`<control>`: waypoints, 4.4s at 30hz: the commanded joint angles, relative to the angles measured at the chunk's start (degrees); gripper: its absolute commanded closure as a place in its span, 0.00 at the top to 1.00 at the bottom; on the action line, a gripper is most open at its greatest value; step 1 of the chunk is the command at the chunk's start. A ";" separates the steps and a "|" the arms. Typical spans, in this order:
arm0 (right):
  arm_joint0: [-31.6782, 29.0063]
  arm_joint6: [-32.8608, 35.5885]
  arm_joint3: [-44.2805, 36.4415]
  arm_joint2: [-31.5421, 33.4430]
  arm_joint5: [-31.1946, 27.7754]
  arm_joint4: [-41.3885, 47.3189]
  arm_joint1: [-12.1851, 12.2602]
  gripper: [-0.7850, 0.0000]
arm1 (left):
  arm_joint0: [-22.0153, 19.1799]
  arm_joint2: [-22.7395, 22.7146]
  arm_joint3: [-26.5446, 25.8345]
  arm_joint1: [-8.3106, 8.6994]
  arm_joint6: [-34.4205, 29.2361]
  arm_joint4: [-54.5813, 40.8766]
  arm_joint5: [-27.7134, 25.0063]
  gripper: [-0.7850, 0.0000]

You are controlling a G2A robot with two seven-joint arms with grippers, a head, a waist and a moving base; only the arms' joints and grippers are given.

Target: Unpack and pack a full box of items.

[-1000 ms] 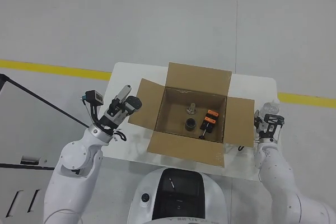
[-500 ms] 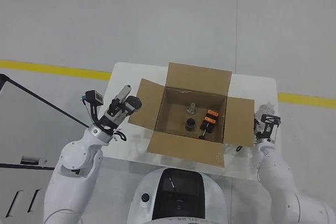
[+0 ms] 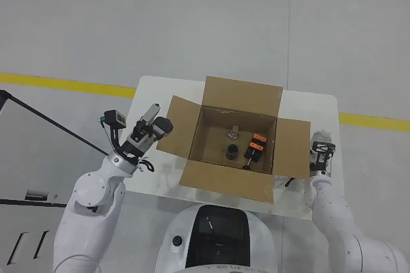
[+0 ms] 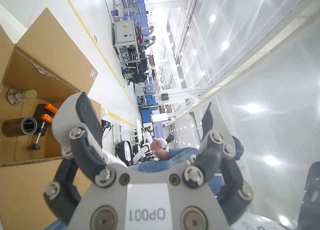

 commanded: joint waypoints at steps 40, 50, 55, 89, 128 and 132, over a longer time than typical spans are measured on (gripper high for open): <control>-10.35 -15.53 -11.29 -2.98 -3.59 3.38 3.28 1.00 | 0.00 0.00 0.00 0.00 0.00 0.00 0.00 1.00; -26.98 -15.04 -43.60 1.85 -6.46 7.68 5.06 1.00 | 0.00 0.00 0.00 0.00 0.00 0.00 0.00 1.00; -34.42 -8.64 -59.49 4.95 -7.43 10.78 5.48 1.00 | 0.00 0.00 0.00 0.00 0.00 0.00 0.00 1.00; -33.98 33.65 -86.51 5.90 -22.20 20.68 7.36 1.00 | 0.00 0.00 0.00 0.00 0.00 0.00 0.00 1.00; -10.12 82.98 -74.03 -29.50 -30.78 43.98 5.62 1.00 | 0.00 0.00 0.00 0.00 0.00 0.00 0.00 1.00; -10.12 82.98 -74.03 -29.50 -30.78 43.98 5.62 1.00 | 0.00 0.00 0.00 0.00 0.00 0.00 0.00 1.00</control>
